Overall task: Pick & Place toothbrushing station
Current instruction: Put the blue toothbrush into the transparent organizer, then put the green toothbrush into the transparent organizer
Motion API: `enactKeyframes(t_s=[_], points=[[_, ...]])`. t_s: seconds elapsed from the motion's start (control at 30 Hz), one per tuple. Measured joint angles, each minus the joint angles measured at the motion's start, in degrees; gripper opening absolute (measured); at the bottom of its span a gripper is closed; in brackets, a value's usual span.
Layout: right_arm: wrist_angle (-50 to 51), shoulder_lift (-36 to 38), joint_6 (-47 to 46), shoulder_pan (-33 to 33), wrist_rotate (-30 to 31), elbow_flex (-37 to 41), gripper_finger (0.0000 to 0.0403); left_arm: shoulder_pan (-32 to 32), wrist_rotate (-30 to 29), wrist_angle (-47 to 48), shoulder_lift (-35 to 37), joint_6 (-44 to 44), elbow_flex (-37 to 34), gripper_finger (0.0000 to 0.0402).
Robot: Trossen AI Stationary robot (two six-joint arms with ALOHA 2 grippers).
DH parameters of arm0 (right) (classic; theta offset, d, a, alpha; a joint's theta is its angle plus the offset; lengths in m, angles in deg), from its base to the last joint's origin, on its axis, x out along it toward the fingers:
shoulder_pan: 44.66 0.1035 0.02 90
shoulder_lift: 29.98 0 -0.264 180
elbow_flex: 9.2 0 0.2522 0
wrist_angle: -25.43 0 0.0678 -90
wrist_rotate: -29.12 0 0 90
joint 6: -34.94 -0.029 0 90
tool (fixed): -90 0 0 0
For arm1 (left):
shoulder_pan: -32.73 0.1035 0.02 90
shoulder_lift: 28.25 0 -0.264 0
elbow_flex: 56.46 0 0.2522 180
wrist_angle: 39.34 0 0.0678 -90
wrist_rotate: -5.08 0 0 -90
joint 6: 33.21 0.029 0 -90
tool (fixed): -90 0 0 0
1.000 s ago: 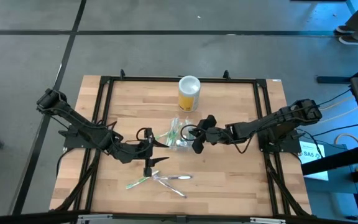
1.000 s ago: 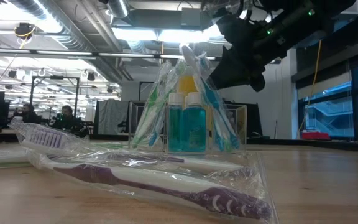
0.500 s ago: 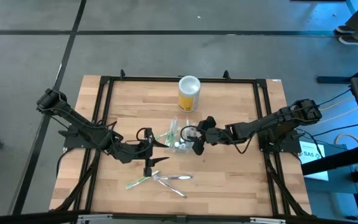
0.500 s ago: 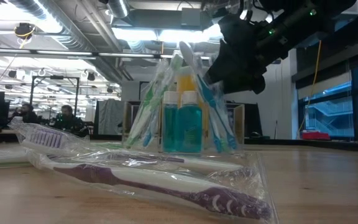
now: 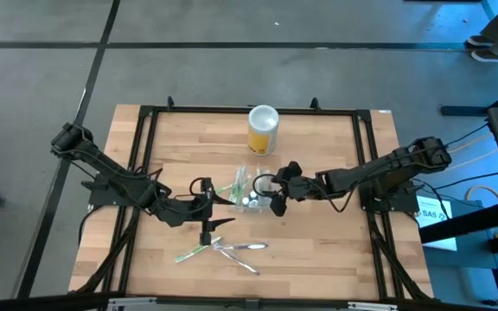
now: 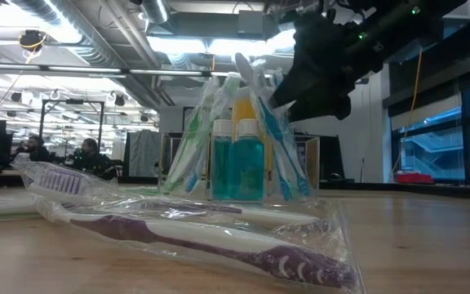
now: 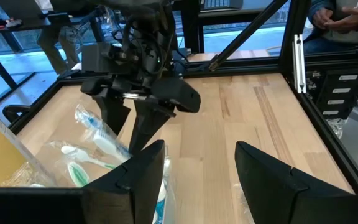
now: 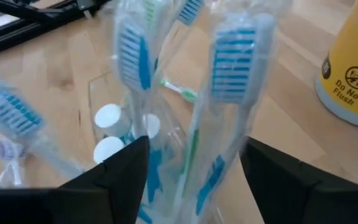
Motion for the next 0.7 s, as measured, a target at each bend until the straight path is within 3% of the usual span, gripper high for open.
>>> enactKeyframes(t_s=[0.7], points=[[7.10, 7.32, -0.24, 0.13, -5.14, 0.00, 0.0148, 0.00, 0.00, 0.05, -0.02, -0.01, 0.00, 0.0194]])
